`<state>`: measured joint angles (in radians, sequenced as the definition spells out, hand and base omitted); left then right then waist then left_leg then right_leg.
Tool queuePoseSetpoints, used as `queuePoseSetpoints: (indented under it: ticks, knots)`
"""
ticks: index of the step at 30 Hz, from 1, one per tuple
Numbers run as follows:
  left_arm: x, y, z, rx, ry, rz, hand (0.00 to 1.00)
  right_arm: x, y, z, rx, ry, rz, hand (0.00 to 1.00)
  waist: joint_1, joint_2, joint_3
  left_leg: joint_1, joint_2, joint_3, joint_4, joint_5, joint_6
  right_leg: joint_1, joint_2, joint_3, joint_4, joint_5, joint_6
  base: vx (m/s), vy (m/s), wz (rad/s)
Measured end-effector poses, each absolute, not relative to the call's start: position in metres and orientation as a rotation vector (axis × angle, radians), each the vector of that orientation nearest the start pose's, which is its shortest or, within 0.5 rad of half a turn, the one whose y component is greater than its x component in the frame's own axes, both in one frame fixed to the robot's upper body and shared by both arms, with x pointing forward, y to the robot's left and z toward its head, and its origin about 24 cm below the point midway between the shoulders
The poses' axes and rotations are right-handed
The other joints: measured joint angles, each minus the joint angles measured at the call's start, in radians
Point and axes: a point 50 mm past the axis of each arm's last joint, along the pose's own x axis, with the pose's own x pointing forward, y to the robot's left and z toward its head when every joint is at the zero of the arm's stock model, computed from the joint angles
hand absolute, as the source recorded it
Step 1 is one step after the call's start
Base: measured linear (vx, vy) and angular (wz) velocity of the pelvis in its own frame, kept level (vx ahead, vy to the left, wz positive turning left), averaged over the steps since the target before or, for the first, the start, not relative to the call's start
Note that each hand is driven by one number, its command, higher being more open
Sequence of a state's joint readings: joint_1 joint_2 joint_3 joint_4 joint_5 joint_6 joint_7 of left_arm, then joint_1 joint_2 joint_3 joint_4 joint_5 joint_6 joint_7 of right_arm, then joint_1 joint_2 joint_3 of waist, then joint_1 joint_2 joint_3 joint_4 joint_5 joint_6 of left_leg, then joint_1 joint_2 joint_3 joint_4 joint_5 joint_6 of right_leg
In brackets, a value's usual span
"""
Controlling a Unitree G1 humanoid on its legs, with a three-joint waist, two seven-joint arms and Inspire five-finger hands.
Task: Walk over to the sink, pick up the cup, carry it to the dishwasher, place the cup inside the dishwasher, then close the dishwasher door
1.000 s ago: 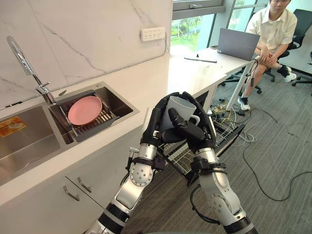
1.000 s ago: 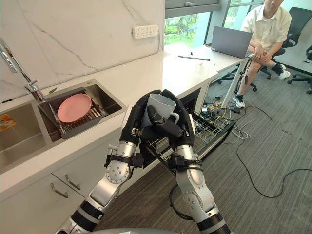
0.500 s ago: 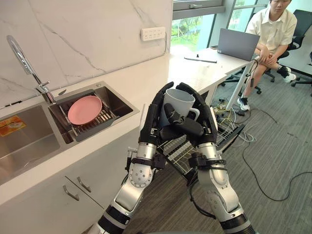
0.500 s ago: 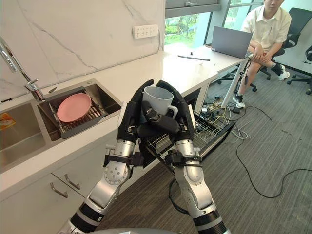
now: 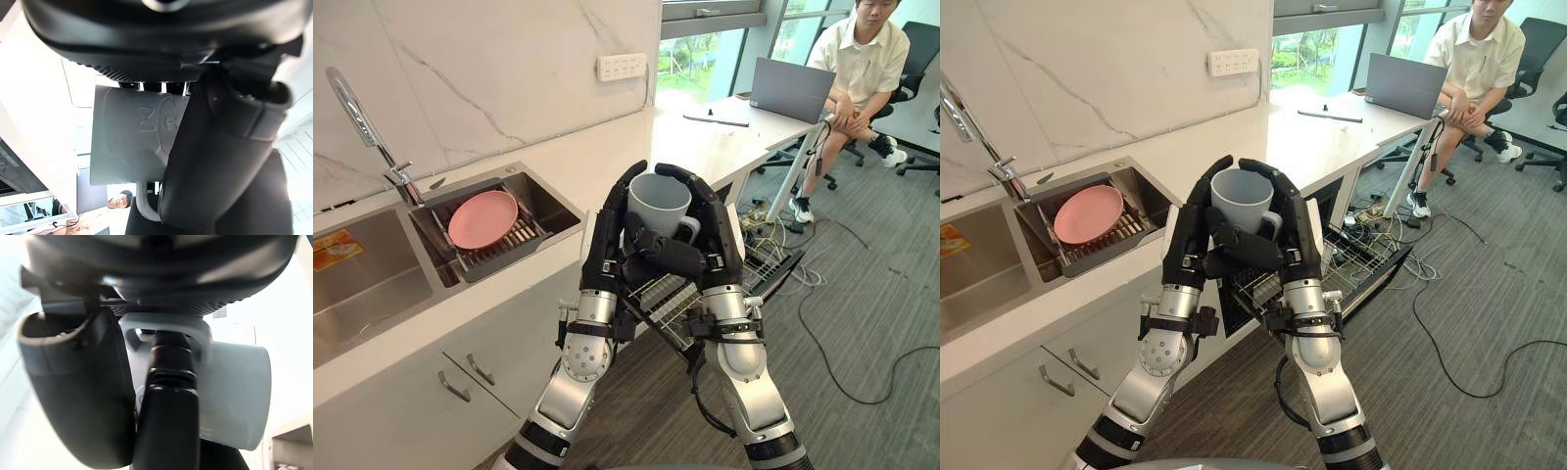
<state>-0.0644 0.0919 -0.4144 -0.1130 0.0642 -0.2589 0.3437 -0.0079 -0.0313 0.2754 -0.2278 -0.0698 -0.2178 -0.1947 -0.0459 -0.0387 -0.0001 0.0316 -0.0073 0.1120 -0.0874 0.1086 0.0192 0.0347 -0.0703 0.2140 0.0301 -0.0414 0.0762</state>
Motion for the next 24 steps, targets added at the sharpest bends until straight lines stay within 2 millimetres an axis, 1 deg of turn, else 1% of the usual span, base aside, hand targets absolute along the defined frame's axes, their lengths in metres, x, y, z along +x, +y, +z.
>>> queuePoseSetpoints:
  ticks: [2,4,6,7,9,13,18,21,24]
  knots:
    - [0.238,0.077,0.094,0.013,-0.400,-0.098,0.90,0.236,-0.097,0.114,-0.073,-0.468,0.063,0.30,0.000,-0.001,0.001,0.000,-0.001,-0.001,0.000,-0.001,-0.002,0.000,-0.001,-0.001,0.000,-0.001,0.001,0.00,0.000,0.02]
    - [0.235,0.080,0.088,0.017,-0.377,-0.086,0.90,0.238,-0.110,0.113,-0.116,-0.467,-0.015,0.30,0.002,-0.001,0.001,0.000,-0.003,-0.005,0.000,-0.003,-0.004,0.003,-0.003,-0.005,0.000,-0.002,0.002,0.00,0.000,0.06]
    - [0.233,0.090,0.081,0.032,-0.345,-0.052,0.90,0.240,-0.133,0.114,-0.140,-0.465,-0.154,0.30,0.002,-0.001,0.001,0.000,-0.004,-0.006,0.000,-0.004,-0.006,0.004,-0.004,-0.008,0.000,-0.002,0.002,0.00,0.000,0.02]
    - [0.232,0.091,0.079,0.032,-0.339,-0.044,0.90,0.240,-0.138,0.114,-0.141,-0.464,-0.181,0.30,0.001,-0.001,0.001,0.000,-0.004,-0.006,0.000,-0.004,-0.006,0.004,-0.004,-0.008,0.000,-0.002,0.002,0.00,0.000,0.00]
    - [0.232,0.095,0.078,0.030,-0.329,-0.027,0.90,0.239,-0.153,0.113,-0.156,-0.456,-0.266,0.30,-0.001,0.000,0.001,0.001,-0.004,-0.006,0.000,-0.004,-0.006,0.004,-0.004,-0.008,0.000,-0.002,0.002,0.00,0.000,0.00]
    - [0.232,0.096,0.078,0.022,-0.327,-0.030,0.90,0.238,-0.157,0.114,-0.158,-0.459,-0.292,0.30,-0.009,0.000,0.001,0.001,-0.003,-0.006,0.000,-0.004,-0.006,0.005,-0.003,-0.008,-0.002,-0.002,0.001,0.00,0.000,0.00]
    - [0.233,0.096,0.077,-0.005,-0.314,-0.047,0.90,0.238,-0.157,0.116,-0.182,-0.472,-0.293,0.30,-0.008,0.000,0.001,0.001,-0.003,-0.006,0.000,-0.004,-0.006,0.006,-0.004,-0.008,-0.006,-0.001,0.001,0.00,0.000,0.00]
    - [0.230,0.097,0.073,-0.038,-0.286,-0.062,0.90,0.234,-0.160,0.110,-0.197,-0.449,-0.298,0.30,-0.008,0.000,0.001,0.001,-0.003,-0.006,0.000,-0.004,-0.006,0.008,-0.004,-0.008,-0.008,-0.001,0.000,0.00,0.000,0.00]
    - [0.221,0.100,0.060,-0.068,-0.220,-0.084,0.90,0.228,-0.166,0.100,-0.216,-0.400,-0.306,0.30,-0.008,0.002,0.002,0.001,-0.003,-0.006,0.000,-0.006,-0.007,0.008,-0.004,-0.008,-0.012,-0.001,0.000,0.00,0.000,0.00]
